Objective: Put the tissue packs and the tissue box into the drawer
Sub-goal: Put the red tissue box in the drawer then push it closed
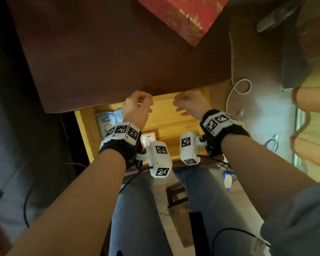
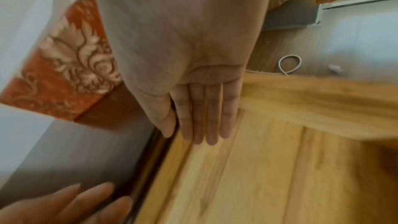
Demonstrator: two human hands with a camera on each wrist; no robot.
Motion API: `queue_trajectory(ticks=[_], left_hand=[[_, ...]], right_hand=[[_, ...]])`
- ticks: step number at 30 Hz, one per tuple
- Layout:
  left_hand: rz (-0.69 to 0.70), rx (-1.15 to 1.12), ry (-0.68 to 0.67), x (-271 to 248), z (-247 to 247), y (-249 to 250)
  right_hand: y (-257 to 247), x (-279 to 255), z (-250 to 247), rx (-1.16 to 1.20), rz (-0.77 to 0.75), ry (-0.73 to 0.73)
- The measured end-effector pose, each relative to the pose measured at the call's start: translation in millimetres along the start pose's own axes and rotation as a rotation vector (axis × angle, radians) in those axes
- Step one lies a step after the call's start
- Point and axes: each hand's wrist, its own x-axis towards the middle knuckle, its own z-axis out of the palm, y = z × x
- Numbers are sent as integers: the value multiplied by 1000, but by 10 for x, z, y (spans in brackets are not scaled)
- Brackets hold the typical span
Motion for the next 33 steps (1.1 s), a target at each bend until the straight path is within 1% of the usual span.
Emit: queue_trajectory(ticks=[2, 4, 5, 6, 10, 12, 14, 17, 19, 21, 24, 27, 33], left_hand=[[40, 6, 41, 46, 122, 253], [74, -15, 89, 104, 218, 484], [85, -33, 102, 139, 265, 582], [88, -53, 108, 174, 308, 673], [78, -137, 126, 326, 472, 987], [74, -177, 124, 374, 535, 1107], [66, -206, 115, 413, 593, 1192], [23, -235, 96, 453, 653, 1263], [-11, -255, 89, 468, 669, 1276], [-31, -263, 82, 479, 670, 1280], [-53, -264, 59, 490, 655, 1302], [-78, -287, 44, 492, 637, 1301], [-97, -341, 148, 340, 574, 1116]], right_hand=[[-65, 2, -271, 8, -43, -9], [-146, 12, -490, 22, -65, -71], [-193, 21, -592, 30, -84, -81], [-240, 40, -685, 46, -109, -60], [-414, 203, -1048, 211, -193, 186], [-469, 301, -1157, 304, -235, 286], [-533, 380, -1211, 351, -284, 351], [-661, 453, -1217, 294, -356, 399], [-741, 483, -1194, 239, -405, 393], [-801, 490, -1181, 244, -408, 359], [-862, 476, -1207, 368, -329, 295], [-864, 464, -1222, 398, -271, 295], [-667, 254, -995, 375, -272, 284]])
